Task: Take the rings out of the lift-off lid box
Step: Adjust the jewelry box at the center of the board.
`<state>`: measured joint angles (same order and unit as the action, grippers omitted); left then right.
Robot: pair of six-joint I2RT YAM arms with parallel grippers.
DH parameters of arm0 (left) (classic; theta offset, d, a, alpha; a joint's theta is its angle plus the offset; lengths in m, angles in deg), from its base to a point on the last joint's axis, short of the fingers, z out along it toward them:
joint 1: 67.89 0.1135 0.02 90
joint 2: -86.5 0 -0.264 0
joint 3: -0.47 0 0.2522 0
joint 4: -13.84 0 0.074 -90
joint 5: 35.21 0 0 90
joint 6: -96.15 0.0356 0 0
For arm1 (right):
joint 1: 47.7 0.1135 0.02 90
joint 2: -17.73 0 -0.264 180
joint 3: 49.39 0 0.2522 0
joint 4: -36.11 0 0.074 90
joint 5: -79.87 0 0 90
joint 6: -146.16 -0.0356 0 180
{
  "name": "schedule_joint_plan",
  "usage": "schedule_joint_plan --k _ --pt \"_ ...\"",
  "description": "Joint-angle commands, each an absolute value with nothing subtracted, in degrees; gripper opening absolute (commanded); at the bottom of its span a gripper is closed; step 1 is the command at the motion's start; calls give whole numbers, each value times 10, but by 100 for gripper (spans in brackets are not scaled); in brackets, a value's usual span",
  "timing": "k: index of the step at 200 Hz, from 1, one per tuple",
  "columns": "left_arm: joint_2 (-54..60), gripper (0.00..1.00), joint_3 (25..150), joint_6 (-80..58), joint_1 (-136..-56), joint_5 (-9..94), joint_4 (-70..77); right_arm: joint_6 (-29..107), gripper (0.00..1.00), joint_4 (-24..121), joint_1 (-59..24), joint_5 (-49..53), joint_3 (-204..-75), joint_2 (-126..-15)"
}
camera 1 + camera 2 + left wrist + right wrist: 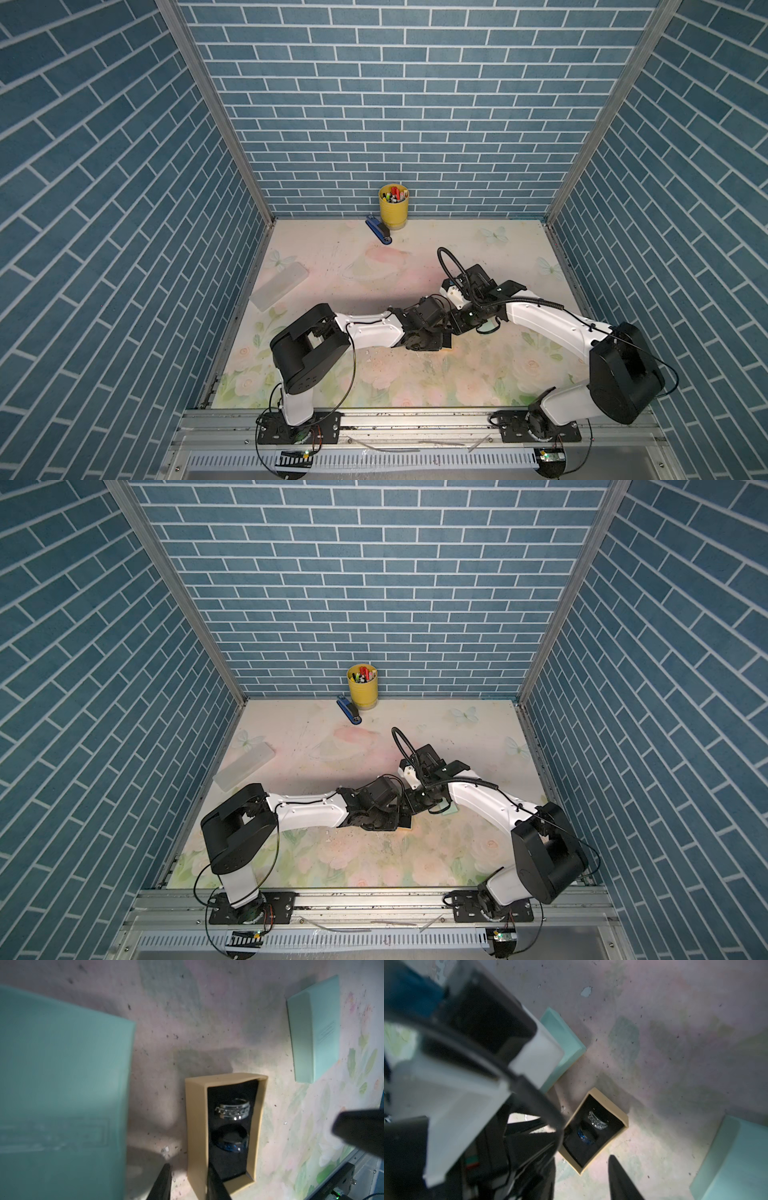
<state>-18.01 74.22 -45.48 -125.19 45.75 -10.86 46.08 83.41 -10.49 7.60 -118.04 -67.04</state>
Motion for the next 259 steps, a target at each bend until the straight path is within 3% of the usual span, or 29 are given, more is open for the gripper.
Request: schedule_joint_plan --k 1,135,190,259 --pt "-169 29 742 -436 -1248 468 -136 475 36 799 -95 69 -1161 -686" --pt "-168 24 793 -330 -1222 450 -202 483 28 757 -82 98 -1139 -708" --pt "-125 41 774 -347 -1222 439 -210 489 27 753 -81 111 -1137 -711" --pt "-90 41 707 -474 -1225 412 -110 503 25 768 -69 88 -1152 -739"
